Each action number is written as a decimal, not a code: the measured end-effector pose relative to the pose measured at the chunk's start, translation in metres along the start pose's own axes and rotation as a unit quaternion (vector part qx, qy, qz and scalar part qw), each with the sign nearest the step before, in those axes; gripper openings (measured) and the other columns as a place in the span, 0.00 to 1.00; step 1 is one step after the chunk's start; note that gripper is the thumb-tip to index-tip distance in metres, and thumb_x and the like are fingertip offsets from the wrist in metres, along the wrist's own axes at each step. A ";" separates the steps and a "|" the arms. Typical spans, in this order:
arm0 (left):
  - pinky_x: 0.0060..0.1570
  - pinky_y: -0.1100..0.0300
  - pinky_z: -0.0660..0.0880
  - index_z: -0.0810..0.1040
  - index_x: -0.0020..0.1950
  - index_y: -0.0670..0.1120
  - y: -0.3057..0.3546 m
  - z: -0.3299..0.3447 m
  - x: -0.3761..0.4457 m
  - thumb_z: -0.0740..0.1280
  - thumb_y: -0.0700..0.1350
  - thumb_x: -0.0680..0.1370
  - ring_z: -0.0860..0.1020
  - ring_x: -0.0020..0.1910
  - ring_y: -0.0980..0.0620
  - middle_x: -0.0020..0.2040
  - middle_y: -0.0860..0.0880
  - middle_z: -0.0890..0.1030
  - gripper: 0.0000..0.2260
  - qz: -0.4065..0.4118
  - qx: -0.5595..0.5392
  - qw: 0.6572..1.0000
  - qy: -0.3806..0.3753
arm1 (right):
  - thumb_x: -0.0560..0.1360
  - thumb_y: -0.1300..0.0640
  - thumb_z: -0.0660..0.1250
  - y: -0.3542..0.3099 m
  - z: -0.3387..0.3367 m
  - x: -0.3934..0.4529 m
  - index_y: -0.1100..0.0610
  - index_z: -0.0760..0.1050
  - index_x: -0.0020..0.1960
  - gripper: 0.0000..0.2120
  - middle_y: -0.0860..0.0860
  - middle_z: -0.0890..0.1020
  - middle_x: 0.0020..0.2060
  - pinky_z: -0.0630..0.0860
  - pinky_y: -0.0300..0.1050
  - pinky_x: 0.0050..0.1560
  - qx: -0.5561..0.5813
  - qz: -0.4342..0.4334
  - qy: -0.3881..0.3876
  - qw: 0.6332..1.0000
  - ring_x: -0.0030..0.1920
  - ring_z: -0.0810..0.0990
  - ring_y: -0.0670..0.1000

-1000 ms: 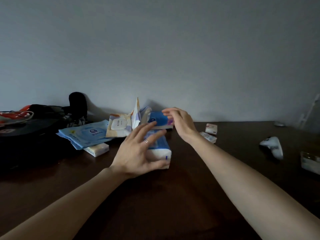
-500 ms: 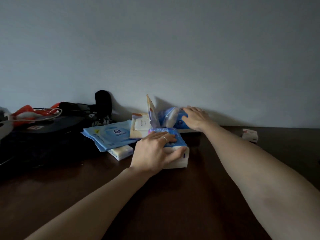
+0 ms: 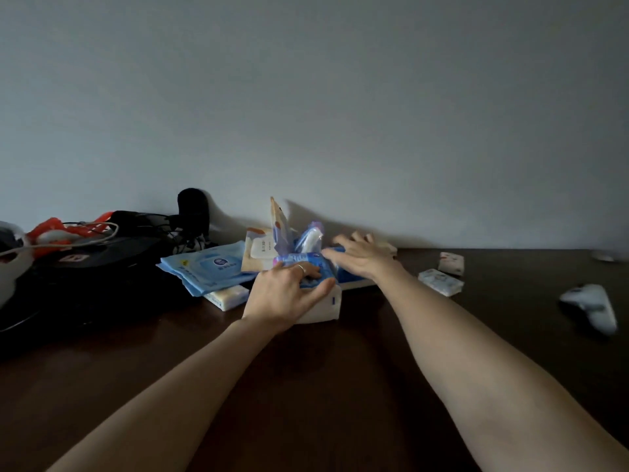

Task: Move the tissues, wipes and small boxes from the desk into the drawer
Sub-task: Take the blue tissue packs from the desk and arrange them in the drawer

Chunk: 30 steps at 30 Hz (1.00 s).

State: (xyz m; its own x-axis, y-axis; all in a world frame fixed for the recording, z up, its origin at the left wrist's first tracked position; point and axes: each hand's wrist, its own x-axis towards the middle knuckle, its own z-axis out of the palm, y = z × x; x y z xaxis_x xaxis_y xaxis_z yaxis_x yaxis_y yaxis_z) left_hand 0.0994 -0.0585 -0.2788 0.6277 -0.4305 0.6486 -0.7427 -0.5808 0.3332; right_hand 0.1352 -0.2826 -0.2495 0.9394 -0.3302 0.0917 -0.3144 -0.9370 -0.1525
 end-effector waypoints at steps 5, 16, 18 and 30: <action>0.39 0.57 0.71 0.84 0.52 0.57 0.016 -0.034 -0.034 0.53 0.73 0.74 0.82 0.42 0.51 0.41 0.51 0.85 0.28 -0.028 0.002 0.999 -0.027 | 0.64 0.20 0.43 -0.009 -0.008 -0.093 0.35 0.69 0.63 0.36 0.51 0.70 0.69 0.64 0.65 0.64 0.012 -0.007 0.015 1.000 0.72 0.63 0.60; 0.62 0.41 0.69 0.78 0.56 0.47 0.064 -0.116 -0.118 0.64 0.66 0.74 0.70 0.64 0.43 0.59 0.46 0.75 0.25 -0.074 0.138 0.984 -0.085 | 0.67 0.26 0.64 -0.014 -0.016 -0.279 0.36 0.71 0.66 0.30 0.40 0.74 0.66 0.69 0.51 0.60 0.112 -0.140 0.104 0.978 0.69 0.68 0.48; 0.63 0.35 0.64 0.71 0.66 0.45 0.075 -0.125 -0.118 0.61 0.76 0.69 0.64 0.70 0.41 0.68 0.44 0.69 0.40 -0.158 0.163 0.963 -0.146 | 0.66 0.23 0.63 -0.014 -0.019 -0.299 0.36 0.68 0.72 0.37 0.42 0.72 0.72 0.69 0.54 0.64 0.104 -0.138 0.109 0.979 0.72 0.67 0.49; 0.57 0.45 0.69 0.58 0.77 0.50 0.084 -0.123 -0.131 0.67 0.67 0.67 0.70 0.67 0.34 0.71 0.41 0.70 0.43 -0.251 0.071 0.953 -0.154 | 0.54 0.17 0.64 -0.018 -0.021 -0.364 0.43 0.60 0.77 0.58 0.55 0.71 0.60 0.65 0.57 0.66 -0.075 -0.101 0.116 0.985 0.62 0.68 0.59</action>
State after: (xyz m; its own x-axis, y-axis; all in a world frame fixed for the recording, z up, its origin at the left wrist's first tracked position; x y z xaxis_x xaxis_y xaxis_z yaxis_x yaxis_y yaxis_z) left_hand -0.0738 0.0342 -0.2511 0.9504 -0.2435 0.1936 -0.3058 -0.8454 0.4380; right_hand -0.2041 -0.1477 -0.2591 0.9343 -0.1361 0.3294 -0.1570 -0.9869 0.0377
